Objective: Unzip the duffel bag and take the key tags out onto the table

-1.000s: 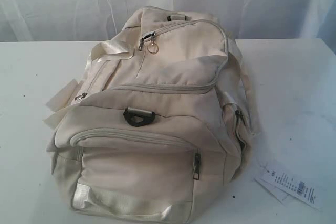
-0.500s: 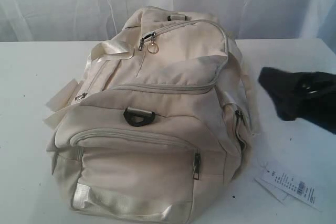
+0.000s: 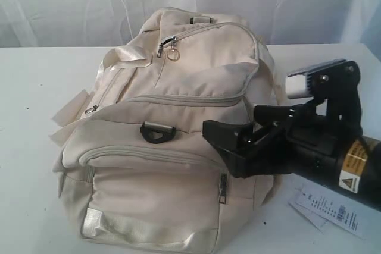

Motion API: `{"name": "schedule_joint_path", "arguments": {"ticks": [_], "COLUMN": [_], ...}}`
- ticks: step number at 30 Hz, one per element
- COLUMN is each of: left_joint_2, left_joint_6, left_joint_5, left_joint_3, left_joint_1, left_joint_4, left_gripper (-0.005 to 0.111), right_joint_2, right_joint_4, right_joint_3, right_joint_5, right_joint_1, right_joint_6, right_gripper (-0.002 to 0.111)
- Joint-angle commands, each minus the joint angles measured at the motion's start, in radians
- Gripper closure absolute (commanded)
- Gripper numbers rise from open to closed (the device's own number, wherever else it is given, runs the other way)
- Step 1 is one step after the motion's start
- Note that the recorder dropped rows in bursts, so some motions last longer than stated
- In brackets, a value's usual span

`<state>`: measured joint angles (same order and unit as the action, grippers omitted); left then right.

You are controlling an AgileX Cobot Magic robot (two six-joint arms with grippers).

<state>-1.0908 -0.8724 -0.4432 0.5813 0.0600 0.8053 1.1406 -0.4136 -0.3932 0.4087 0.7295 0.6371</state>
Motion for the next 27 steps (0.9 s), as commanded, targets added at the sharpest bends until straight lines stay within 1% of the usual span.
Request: {"name": "schedule_joint_path", "arguments": {"ticks": [1, 5, 7, 9, 11, 14, 16, 17, 20, 23, 27], "left_joint_2": [0.001, 0.001, 0.001, 0.001, 0.001, 0.001, 0.001, 0.001, 0.001, 0.001, 0.001], "left_joint_6": [-0.005, -0.005, -0.005, -0.005, -0.005, -0.005, -0.005, -0.005, -0.003, -0.003, -0.003], "left_joint_5": [0.003, 0.003, 0.003, 0.003, 0.003, 0.003, 0.003, 0.003, 0.003, 0.009, 0.027], "left_joint_3": [0.009, 0.009, 0.009, 0.009, 0.009, 0.009, 0.009, 0.009, 0.009, 0.009, 0.009], "left_joint_1": [-0.005, -0.005, -0.005, -0.005, -0.005, -0.005, -0.005, -0.005, -0.005, -0.005, -0.005], "left_joint_4": [-0.001, -0.001, -0.001, -0.001, -0.001, -0.001, -0.001, -0.001, -0.001, -0.001, -0.001], "left_gripper": [0.034, 0.034, 0.034, 0.034, 0.034, 0.034, 0.034, 0.034, 0.034, 0.034, 0.034], "right_joint_2": [0.077, 0.151, 0.180, 0.192, 0.192, 0.183, 0.173, 0.167, 0.133, 0.088, 0.041], "right_joint_4": [0.001, -0.007, -0.009, -0.009, -0.011, -0.011, -0.011, -0.009, -0.009, -0.009, -0.010], "right_joint_3": [-0.050, -0.083, -0.095, -0.096, -0.096, -0.096, -0.096, -0.096, -0.096, -0.109, -0.147], "right_joint_5": [-0.033, -0.008, -0.013, -0.024, -0.080, -0.208, -0.288, -0.329, -0.433, -0.494, -0.460], "right_joint_1": [0.017, 0.017, 0.017, 0.017, 0.017, 0.017, 0.017, 0.017, 0.006, -0.039, -0.139], "right_joint_6": [0.003, 0.003, 0.003, 0.003, -0.008, -0.029, -0.081, -0.102, -0.166, -0.227, -0.307], "right_gripper": [0.023, 0.027, 0.035, 0.047, 0.062, 0.089, 0.104, 0.108, 0.108, 0.108, 0.108]}}
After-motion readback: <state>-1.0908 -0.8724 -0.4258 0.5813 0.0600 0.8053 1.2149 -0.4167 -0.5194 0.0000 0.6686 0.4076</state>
